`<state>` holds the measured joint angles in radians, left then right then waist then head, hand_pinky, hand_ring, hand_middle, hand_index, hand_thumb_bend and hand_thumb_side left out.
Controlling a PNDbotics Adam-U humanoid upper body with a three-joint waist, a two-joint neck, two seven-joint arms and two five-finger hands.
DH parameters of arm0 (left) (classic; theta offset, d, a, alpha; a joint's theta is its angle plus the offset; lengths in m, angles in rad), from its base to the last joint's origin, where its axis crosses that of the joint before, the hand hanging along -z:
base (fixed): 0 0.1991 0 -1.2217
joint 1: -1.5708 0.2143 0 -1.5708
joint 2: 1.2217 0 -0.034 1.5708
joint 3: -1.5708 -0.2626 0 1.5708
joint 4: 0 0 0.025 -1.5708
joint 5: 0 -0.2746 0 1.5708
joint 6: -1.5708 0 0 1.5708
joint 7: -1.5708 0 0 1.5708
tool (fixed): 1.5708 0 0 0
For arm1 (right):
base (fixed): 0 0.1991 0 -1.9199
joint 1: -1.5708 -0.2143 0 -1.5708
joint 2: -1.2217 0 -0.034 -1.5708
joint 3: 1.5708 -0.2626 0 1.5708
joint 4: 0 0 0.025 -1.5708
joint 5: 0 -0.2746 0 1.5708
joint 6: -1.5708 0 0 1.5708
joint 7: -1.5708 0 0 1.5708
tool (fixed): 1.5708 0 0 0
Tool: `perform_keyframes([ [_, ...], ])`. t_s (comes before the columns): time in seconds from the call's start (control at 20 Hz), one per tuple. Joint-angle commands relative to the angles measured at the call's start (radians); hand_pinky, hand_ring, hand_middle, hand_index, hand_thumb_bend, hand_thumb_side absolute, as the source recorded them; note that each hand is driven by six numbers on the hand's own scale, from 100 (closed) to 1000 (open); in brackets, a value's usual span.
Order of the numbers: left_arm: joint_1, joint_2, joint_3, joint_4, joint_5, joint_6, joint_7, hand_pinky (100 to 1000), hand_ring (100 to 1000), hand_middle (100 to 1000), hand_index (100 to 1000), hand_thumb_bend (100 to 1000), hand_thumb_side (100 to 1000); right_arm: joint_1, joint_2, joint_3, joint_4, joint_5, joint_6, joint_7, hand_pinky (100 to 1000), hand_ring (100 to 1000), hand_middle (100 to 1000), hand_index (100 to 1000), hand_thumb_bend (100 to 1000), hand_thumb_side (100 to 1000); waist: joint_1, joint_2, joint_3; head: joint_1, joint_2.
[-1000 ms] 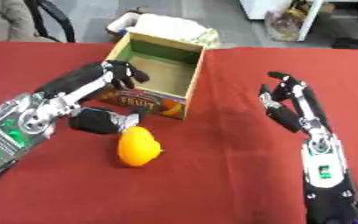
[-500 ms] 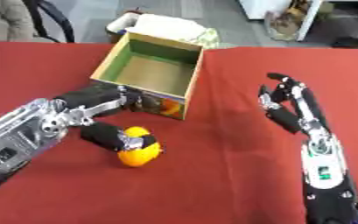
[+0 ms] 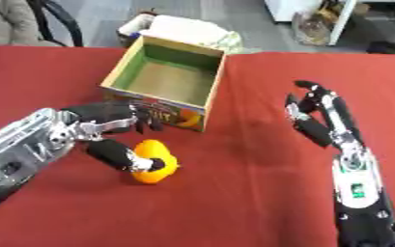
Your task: Pick up objects on the table and place them in the box.
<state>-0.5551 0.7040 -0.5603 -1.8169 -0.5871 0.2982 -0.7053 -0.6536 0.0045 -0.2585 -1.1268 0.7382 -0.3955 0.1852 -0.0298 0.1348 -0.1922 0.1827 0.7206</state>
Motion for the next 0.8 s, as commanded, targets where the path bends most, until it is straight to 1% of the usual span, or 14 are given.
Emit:
perform_keyframes([
  [0.05, -0.015, 0.019, 0.026, -0.02, -0.021, -0.007, -0.06, 738, 764, 792, 888, 485, 772, -0.016, -0.017, 0.001, -0.011, -0.002, -0.001, 0.001, 591, 588, 395, 873, 100, 655, 0.002, -0.016, 0.0, -0.001, 0.005],
  [0.35, -0.017, 0.023, 0.044, -0.037, -0.068, -0.021, -0.173, 742, 766, 793, 888, 511, 743, -0.017, -0.019, 0.0, -0.011, -0.002, -0.001, 0.001, 591, 589, 395, 873, 100, 657, 0.003, -0.015, 0.001, -0.003, 0.007],
  [0.5, -0.015, 0.021, 0.048, -0.039, -0.098, -0.027, -0.198, 738, 760, 788, 887, 506, 717, -0.018, -0.019, 0.0, -0.01, -0.001, 0.0, 0.0, 591, 589, 395, 874, 100, 658, 0.003, -0.014, 0.001, -0.003, 0.009],
  [0.6, -0.014, 0.019, 0.048, -0.036, -0.116, -0.032, -0.201, 734, 752, 779, 885, 492, 645, -0.018, -0.019, 0.0, -0.009, 0.0, 0.0, 0.0, 592, 589, 395, 874, 100, 658, 0.003, -0.015, 0.001, -0.004, 0.009],
  [0.7, -0.013, 0.017, 0.05, -0.033, -0.136, -0.036, -0.201, 731, 747, 775, 882, 482, 594, -0.017, -0.019, 0.0, -0.01, 0.0, 0.0, -0.001, 592, 589, 395, 874, 100, 659, 0.003, -0.015, 0.001, -0.004, 0.009],
  [0.75, -0.012, 0.015, 0.053, -0.034, -0.147, -0.037, -0.202, 725, 736, 767, 880, 472, 503, -0.017, -0.019, 0.0, -0.01, 0.0, 0.0, -0.001, 592, 589, 395, 874, 100, 660, 0.003, -0.015, 0.001, -0.004, 0.009],
  [0.8, -0.012, 0.014, 0.056, -0.034, -0.16, -0.039, -0.202, 724, 735, 765, 880, 470, 479, -0.017, -0.019, 0.0, -0.01, 0.001, 0.0, -0.001, 592, 589, 395, 874, 100, 660, 0.003, -0.015, 0.002, -0.005, 0.009],
])
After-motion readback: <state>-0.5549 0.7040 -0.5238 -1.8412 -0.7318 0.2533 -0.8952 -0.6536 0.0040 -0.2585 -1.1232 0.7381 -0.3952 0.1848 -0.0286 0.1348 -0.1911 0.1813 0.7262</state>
